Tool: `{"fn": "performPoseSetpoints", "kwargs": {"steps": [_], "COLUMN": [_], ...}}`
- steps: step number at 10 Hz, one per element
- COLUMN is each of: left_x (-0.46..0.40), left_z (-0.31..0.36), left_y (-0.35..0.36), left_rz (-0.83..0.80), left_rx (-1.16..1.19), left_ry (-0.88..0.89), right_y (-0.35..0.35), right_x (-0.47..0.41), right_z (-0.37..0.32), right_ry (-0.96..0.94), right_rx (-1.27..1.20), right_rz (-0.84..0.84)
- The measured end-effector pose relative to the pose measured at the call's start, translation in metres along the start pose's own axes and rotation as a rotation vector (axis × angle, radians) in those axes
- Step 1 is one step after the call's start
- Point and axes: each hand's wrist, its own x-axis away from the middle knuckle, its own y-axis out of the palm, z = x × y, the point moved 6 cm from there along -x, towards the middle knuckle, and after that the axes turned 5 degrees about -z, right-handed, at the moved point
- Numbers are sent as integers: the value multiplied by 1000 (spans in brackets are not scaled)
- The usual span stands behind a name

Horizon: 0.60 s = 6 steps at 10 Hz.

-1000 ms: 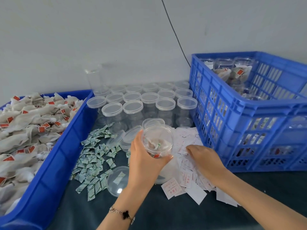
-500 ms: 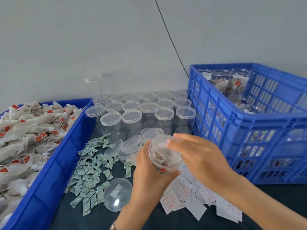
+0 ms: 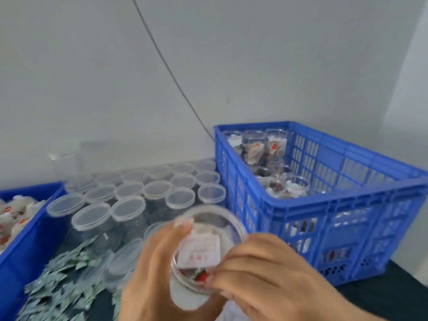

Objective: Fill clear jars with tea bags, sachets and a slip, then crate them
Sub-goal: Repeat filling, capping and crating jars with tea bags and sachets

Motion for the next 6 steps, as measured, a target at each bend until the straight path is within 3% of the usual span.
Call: {"fn": "performPoseSetpoints", "kwargs": {"steps": [1, 2, 3, 5, 6], "left_x": [-54, -101, -179, -267, -275], "left_z": [21, 39, 51, -2, -31], "left_y": [-14, -3, 28, 127, 163], "left_rz": [-4, 33, -3, -251, -336], "left_rx": [130, 256, 237, -314, -548], "left_ry": [-31, 85, 175, 8, 54], "right_y": [-61, -97, -116, -49, 1], "right_x": [-34, -57, -89, -121, -126], "right_z": [33, 68, 129, 268, 300], "right_ry": [-79, -73, 27, 362, 407], "right_rx": [-43, 106, 281, 206, 193], "right_rz": [-82, 8, -60, -319, -441]}}
